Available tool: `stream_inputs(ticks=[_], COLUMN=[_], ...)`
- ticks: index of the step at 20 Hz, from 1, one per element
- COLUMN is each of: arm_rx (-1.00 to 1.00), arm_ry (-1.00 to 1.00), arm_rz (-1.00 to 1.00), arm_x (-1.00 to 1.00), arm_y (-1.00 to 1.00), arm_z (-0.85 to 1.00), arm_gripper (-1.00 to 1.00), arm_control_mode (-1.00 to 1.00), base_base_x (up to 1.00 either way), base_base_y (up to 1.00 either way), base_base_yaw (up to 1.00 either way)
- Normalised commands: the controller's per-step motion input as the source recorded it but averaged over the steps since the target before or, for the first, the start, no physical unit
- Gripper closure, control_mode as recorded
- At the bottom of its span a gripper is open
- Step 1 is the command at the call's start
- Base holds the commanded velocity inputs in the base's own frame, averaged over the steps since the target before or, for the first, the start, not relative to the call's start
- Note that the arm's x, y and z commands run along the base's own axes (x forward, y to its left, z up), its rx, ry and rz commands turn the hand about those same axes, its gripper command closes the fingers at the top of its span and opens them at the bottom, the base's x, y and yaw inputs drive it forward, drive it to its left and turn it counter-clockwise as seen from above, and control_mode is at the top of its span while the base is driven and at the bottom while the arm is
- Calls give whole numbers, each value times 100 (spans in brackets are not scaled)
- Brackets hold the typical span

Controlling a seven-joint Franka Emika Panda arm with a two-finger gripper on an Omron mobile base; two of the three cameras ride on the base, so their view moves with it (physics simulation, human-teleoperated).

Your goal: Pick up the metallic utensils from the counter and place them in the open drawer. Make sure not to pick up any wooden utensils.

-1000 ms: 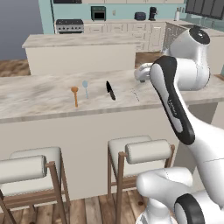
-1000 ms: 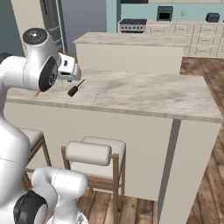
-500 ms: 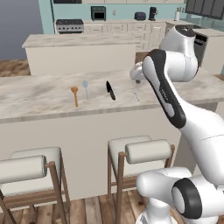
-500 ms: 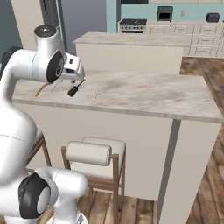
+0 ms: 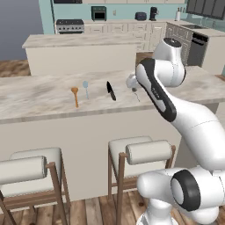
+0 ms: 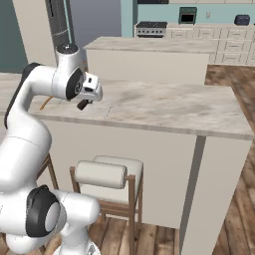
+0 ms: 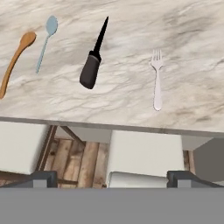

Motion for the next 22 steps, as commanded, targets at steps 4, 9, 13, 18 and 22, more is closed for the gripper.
stream_inputs(ticks=[4, 9, 13, 18, 22], arm_rx=[-1, -2, -1, -5, -9], arm_ry=[0, 3, 0, 4, 10], arm_rz=[0, -3, -4, -5, -8], arm_x=[20, 30, 25, 36, 47], arm_y=[-3, -1, 0, 0, -2], arm_z=[-4, 0, 0, 0, 0], arm_gripper=[-100, -100, -100, -100, -100], arm_control_mode=[-100, -100, -100, -100, -100], base_base_x=[0, 0, 0, 0, 0], base_base_y=[0, 0, 0, 0, 0], base_base_yaw=[0, 0, 0, 0, 0])
